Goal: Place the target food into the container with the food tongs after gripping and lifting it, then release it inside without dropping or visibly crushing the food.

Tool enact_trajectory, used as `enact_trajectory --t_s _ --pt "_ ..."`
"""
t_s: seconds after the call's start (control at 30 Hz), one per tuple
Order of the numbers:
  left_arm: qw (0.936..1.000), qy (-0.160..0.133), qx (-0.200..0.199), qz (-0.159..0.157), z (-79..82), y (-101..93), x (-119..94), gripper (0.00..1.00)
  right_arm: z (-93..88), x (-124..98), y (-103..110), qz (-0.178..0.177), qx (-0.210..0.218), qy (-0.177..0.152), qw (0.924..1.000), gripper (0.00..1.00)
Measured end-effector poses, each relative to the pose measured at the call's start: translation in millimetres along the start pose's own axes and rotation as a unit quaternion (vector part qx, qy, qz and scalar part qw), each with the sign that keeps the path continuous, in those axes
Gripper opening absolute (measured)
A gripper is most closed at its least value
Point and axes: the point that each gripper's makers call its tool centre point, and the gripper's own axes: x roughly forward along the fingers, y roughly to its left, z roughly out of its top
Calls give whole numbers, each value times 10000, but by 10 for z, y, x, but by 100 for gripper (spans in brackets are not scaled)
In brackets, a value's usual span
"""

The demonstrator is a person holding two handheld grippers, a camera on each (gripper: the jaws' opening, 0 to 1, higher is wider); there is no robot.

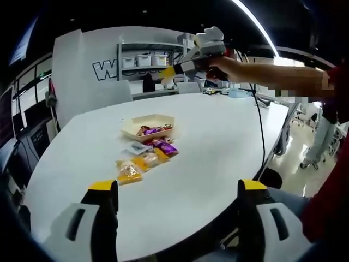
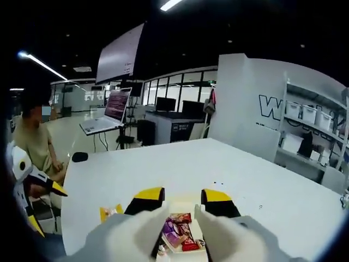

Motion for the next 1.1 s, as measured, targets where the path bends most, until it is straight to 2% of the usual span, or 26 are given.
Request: enact_trajectory --t_s 0.57,0.67,0.83,1.1 --pt "9999 30 53 -107 -7 -69 81 88 -223 -41 310 412 19 93 9991 21" --pt "9999 38 38 -114 -17 -72 82 88 -338 -34 430 609 281 278 9974 20" --pt "10000 33 20 -89 -28 -55 70 88 -481 -1 560 717 229 393 9964 20" --pt "10000 12 6 -67 -34 -35 68 88 -611 48 669 816 231 477 9953 21"
